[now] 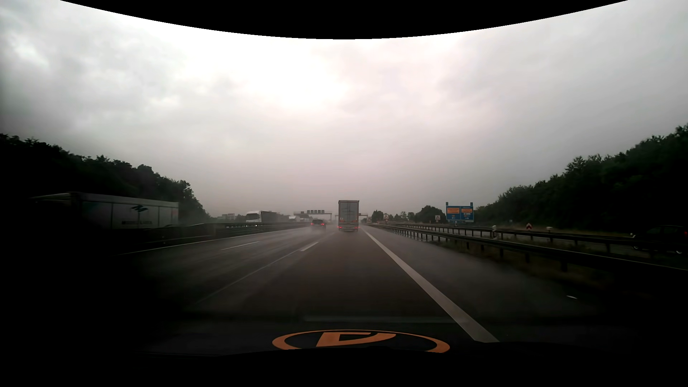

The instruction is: Follow the waypoints while adhering to traffic rules and regulations

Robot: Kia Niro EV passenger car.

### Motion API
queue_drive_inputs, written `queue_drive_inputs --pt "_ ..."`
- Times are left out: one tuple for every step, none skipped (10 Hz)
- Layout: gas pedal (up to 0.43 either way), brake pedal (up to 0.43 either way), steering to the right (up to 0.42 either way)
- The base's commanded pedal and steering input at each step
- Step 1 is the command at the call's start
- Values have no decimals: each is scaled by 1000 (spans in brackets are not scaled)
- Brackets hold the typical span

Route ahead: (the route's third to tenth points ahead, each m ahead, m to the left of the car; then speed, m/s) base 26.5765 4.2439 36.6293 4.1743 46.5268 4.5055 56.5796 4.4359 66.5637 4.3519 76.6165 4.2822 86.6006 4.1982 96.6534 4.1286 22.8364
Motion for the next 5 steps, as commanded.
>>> queue_drive_inputs --pt "110 0 -1" --pt "98 0 -1" --pt "98 0 -1" --pt "98 0 -2" --pt "98 0 -2"
